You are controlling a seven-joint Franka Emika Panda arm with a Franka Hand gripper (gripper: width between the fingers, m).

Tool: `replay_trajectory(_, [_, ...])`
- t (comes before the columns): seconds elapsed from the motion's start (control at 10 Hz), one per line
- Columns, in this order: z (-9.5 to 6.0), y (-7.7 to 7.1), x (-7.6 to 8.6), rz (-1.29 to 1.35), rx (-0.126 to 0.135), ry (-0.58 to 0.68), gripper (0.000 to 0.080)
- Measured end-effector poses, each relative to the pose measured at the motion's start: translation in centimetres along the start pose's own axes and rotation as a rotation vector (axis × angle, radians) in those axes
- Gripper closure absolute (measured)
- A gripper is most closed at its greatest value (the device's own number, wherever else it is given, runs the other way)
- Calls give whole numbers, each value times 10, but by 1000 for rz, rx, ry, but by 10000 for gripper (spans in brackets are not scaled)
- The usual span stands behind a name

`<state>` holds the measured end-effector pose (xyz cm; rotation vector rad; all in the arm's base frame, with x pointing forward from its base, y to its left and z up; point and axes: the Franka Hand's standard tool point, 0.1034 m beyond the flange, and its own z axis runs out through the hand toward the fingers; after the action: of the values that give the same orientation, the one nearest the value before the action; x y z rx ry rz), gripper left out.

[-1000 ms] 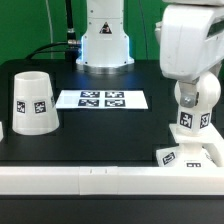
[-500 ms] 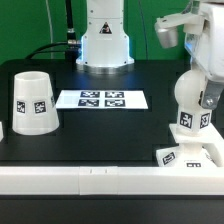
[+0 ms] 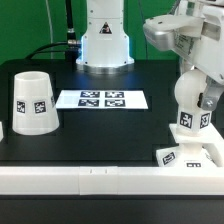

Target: Assemble lamp

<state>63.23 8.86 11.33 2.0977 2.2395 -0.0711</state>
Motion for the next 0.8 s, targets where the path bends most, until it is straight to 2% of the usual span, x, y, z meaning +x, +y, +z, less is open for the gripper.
replay_trajectory(0.4, [0, 0, -1, 66, 3, 2, 223])
replay_trajectory(0.8, [1, -3, -2, 525, 32, -11, 222])
